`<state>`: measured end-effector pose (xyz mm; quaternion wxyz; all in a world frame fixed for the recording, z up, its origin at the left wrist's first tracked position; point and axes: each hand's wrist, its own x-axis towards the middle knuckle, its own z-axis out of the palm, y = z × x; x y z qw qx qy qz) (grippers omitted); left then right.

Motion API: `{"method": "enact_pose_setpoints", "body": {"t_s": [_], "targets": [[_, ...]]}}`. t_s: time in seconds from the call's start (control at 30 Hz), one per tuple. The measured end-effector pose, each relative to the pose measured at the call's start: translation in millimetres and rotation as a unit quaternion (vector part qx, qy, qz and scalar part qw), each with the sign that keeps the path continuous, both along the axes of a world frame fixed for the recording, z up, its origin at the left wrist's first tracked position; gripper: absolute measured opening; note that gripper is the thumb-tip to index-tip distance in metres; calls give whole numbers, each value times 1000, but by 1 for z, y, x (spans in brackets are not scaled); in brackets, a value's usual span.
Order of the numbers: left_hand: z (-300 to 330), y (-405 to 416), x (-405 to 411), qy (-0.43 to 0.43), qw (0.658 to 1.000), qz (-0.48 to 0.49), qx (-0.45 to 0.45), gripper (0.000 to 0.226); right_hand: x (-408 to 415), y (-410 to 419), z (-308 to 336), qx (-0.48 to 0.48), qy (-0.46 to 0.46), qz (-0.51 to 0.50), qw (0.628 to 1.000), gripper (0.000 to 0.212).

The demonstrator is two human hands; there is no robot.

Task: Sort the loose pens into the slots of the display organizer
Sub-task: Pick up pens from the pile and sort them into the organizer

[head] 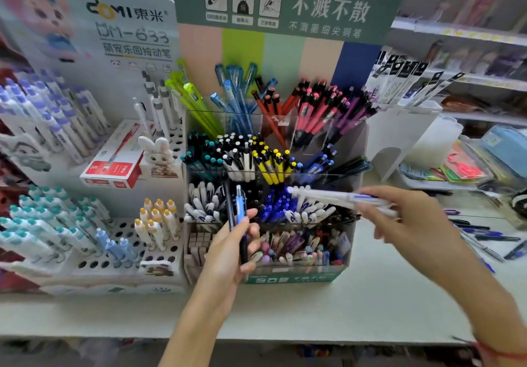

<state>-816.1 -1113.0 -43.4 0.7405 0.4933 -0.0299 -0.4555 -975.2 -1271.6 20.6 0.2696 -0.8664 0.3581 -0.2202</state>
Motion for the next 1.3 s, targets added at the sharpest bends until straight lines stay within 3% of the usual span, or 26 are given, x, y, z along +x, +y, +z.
{"method": "enact_pose_setpoints", "body": {"t_s": [0.23,0.4,0.53,0.63,0.73,0.83,0.9,0.97,1.17,1.23,1.3], "targets": [[-5,-6,-2,3,1000,3,-11,27,0,-30,-12,3,146,-38,988,13],[1,-8,-2,-7,1000,11,-3,28,40,-44,0,-54,298,25,953,16],[5,-7,-2,-15,1000,11,-2,27,84,-44,-21,-111,362,90,921,19],[8,-4,0,-12,1000,16,-6,27,92,-39,-42,-105,297,105,943,25],[7,-1,4,-4,1000,28,-7,26,80,-28,-66,-99,129,79,984,30],[2,1,7,-20,999,31,2,27,72,-16,-97,-179,27,44,983,35],[0,0,8,-22,999,31,5,27,71,-12,-114,-239,14,25,971,39],[1,-1,7,-27,999,28,6,26,71,-7,-125,-230,27,40,972,48],[10,-8,4,-59,998,2,8,24,64,-14,-136,-247,146,97,953,57],[11,-10,2,-75,997,-13,13,23,63,-13,-127,-236,122,109,958,57],[9,-11,1,-110,993,-41,13,23,63,-4,-107,-181,31,93,979,53]]}}
